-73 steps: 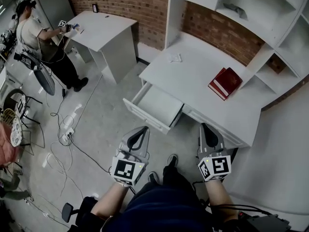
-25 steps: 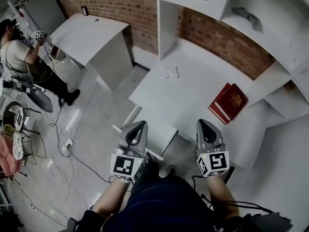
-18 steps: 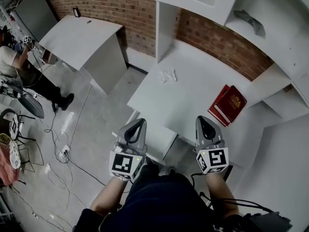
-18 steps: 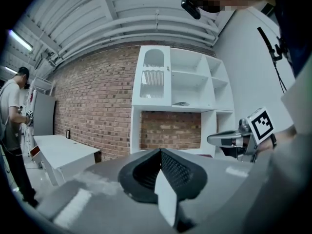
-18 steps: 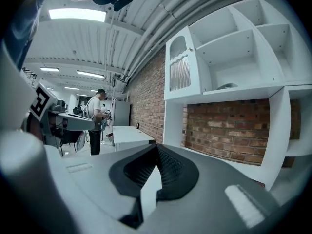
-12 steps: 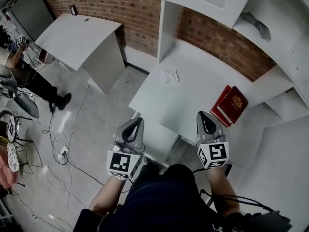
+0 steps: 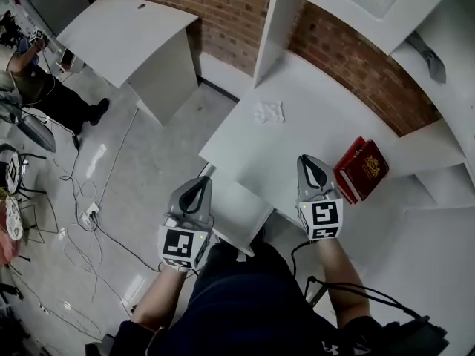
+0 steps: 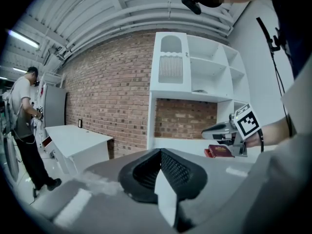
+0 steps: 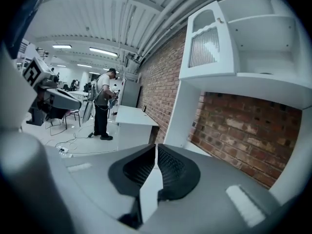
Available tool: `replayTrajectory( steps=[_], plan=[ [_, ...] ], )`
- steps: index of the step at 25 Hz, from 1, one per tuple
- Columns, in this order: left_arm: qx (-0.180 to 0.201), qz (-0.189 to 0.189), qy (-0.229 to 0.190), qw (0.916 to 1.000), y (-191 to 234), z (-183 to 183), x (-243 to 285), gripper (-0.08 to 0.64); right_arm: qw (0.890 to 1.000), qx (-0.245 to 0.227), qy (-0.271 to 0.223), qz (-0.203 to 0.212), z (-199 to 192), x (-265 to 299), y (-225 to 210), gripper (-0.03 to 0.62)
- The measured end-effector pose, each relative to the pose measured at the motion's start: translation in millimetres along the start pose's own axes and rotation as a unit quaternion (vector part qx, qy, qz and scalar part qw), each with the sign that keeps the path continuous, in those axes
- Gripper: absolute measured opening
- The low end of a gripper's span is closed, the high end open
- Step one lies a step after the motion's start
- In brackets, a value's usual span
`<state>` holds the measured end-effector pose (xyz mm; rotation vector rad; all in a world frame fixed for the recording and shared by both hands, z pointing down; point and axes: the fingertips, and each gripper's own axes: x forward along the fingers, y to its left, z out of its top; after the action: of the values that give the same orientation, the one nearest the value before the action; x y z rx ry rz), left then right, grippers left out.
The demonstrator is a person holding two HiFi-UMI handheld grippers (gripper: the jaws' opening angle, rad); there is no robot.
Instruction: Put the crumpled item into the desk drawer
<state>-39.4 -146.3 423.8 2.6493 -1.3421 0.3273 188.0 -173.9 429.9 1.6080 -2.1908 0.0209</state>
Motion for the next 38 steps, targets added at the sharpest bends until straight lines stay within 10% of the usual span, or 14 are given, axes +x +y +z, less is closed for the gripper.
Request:
replayTrajectory(
  steps=[15, 38],
  plan=[
    [-0.035, 0.083, 0.07, 0.9936, 30, -57, 0, 0.002, 0.985, -0.115, 0.086, 0.093, -65, 146, -7, 0.057],
    [-0.099, 0.179, 0.122, 0.9712, 65, -113, -53, 0.002, 0.902, -0.278, 0.283, 0.171, -185, 276, -9, 0.092]
  ],
)
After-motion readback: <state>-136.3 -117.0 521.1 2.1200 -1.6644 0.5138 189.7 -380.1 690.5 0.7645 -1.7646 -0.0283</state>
